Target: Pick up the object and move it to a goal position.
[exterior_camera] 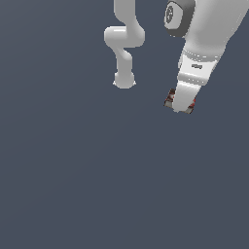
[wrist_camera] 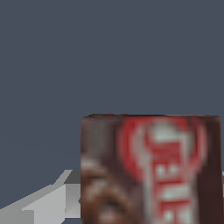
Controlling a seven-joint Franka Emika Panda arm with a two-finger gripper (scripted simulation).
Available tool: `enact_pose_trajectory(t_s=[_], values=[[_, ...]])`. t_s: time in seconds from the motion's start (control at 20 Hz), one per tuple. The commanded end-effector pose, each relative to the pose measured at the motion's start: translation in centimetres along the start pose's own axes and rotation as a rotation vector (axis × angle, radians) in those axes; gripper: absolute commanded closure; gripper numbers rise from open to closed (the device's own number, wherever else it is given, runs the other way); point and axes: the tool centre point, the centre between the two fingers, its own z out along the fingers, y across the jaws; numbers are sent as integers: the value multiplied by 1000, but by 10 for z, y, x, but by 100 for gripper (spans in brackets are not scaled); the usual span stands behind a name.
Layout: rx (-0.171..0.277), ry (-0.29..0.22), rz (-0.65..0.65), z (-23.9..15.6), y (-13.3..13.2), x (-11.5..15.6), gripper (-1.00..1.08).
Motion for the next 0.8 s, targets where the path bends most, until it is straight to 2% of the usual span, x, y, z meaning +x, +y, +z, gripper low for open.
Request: enact_pose_trajectory(t_s=[0.0,0.35,0.75], values=[[1,-1,2,-17,-4,8,108],[1,-1,3,-46,-10,22,108],[1,-1,4,-50,-10,25,108]])
